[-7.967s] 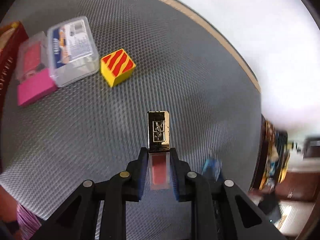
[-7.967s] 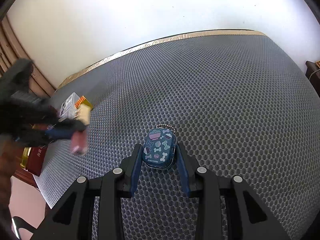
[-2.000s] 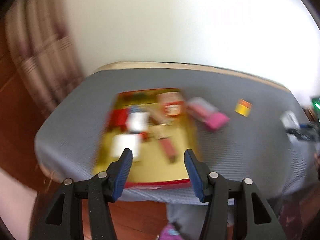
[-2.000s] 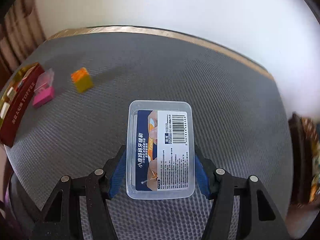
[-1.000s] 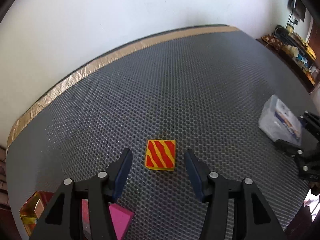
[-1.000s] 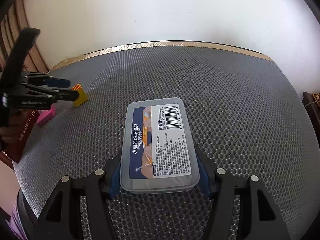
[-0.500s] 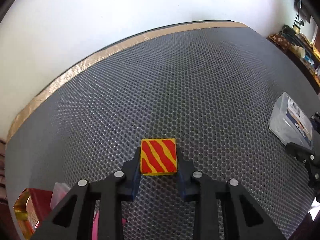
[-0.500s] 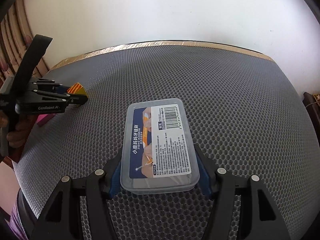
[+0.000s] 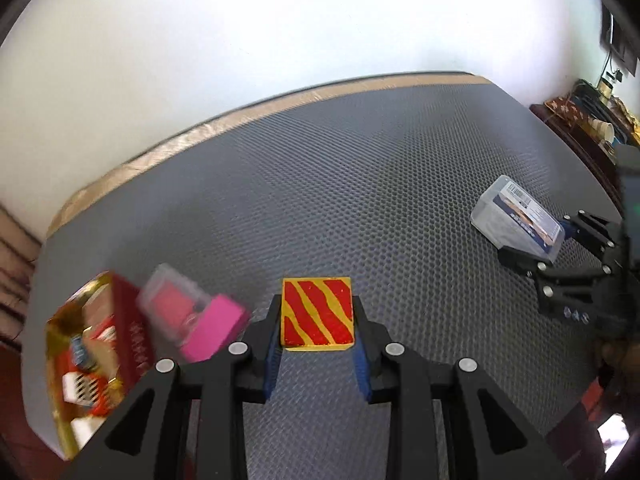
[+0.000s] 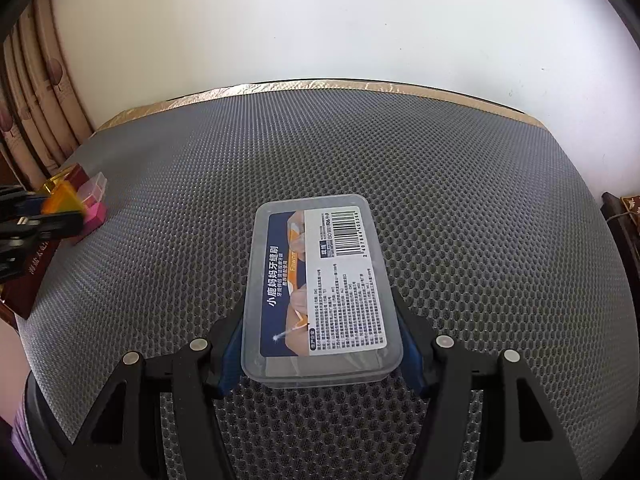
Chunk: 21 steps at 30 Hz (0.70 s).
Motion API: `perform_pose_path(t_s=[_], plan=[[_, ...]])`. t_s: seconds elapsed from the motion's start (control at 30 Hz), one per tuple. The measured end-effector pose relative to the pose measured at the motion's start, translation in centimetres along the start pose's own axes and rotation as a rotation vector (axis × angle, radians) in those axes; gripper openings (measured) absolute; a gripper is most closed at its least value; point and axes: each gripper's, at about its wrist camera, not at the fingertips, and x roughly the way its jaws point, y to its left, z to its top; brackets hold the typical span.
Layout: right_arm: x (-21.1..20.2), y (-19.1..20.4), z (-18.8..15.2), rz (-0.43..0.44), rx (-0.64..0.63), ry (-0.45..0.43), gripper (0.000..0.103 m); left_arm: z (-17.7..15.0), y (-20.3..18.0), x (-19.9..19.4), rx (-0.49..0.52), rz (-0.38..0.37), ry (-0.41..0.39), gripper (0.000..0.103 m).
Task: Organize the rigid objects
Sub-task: 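Lift the striped cube with left while right carries the clear box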
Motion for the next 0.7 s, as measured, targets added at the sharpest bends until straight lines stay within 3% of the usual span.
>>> perform_pose_path(t_s=[0.4,0.7], plan=[[0.6,0.7,0.0,-0.035,-0.026,0.008,0.062,-5.1,5.2,-7.8,-0.107,0.135,-0.079,0.03],[1.2,1.6,0.2,-0.051,-0.038,0.012,0.062,-9.6,12.7,-8.1,-0.266,0.22,-0.04,0.03]])
